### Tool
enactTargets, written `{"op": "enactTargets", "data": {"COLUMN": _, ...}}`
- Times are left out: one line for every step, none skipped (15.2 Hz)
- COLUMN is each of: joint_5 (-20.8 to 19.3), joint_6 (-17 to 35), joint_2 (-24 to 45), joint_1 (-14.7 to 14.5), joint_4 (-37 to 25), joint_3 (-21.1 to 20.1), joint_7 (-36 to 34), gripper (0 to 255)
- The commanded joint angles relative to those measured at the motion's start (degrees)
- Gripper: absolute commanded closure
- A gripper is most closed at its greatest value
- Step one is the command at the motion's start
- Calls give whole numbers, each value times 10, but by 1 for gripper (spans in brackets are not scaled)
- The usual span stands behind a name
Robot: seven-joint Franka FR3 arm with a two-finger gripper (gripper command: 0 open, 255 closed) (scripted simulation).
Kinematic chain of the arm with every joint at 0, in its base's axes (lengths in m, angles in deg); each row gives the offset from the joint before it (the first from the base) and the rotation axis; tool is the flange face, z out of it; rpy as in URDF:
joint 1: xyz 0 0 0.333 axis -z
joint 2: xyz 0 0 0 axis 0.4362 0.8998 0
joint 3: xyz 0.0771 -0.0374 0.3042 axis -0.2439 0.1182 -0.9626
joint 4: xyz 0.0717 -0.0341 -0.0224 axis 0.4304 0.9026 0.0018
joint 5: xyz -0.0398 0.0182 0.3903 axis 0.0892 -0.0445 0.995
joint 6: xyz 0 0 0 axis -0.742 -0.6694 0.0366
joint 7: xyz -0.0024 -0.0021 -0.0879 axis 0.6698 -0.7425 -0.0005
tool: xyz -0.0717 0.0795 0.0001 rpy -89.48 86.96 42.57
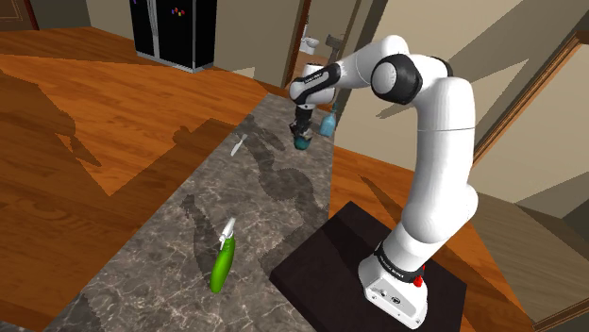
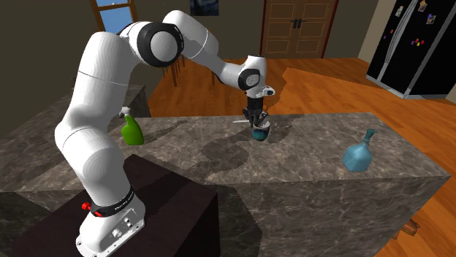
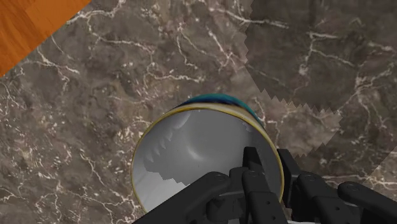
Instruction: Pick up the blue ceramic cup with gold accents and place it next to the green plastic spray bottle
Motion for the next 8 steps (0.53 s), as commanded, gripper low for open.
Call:
{"op": "enactTargets", "data": {"joint_5": -2, "joint_6": -11, "joint_2": -10, "joint_1": -1, "joint_4": -1, "joint_3": 1, "joint_7": -1, "gripper": 255}}
{"op": "enactTargets", "data": {"joint_5": -2, "joint_6": -17, "joint_2": -14, "joint_1": -2, "joint_4": -3, "joint_3": 1, "joint_7": -1, "gripper": 255}}
{"op": "enactTargets", "data": {"joint_5": -3, "joint_6": -23, "joint_2": -18, "joint_1": -2, "joint_4": -5, "joint_3": 2, "joint_7": -1, "gripper": 255}}
{"op": "enactTargets", "data": {"joint_5": -4, "joint_6": -29, "joint_2": -22, "joint_1": -2, "joint_4": -7, "joint_3": 2, "joint_7": -1, "gripper": 255}}
{"op": "enactTargets", "data": {"joint_5": -4, "joint_6": -35, "joint_2": -26, "joint_1": -3, "joint_4": -9, "joint_3": 3, "joint_7": -1, "gripper": 255}}
{"op": "enactTargets", "data": {"joint_5": -5, "joint_6": -41, "joint_2": -30, "joint_1": -3, "joint_4": -11, "joint_3": 3, "joint_7": -1, "gripper": 255}}
{"op": "enactTargets", "data": {"joint_5": -6, "joint_6": -47, "joint_2": -34, "joint_1": -3, "joint_4": -13, "joint_3": 3, "joint_7": -1, "gripper": 255}}
{"op": "enactTargets", "data": {"joint_5": -6, "joint_6": -53, "joint_2": -38, "joint_1": -3, "joint_4": -15, "joint_3": 4, "joint_7": -1, "gripper": 255}}
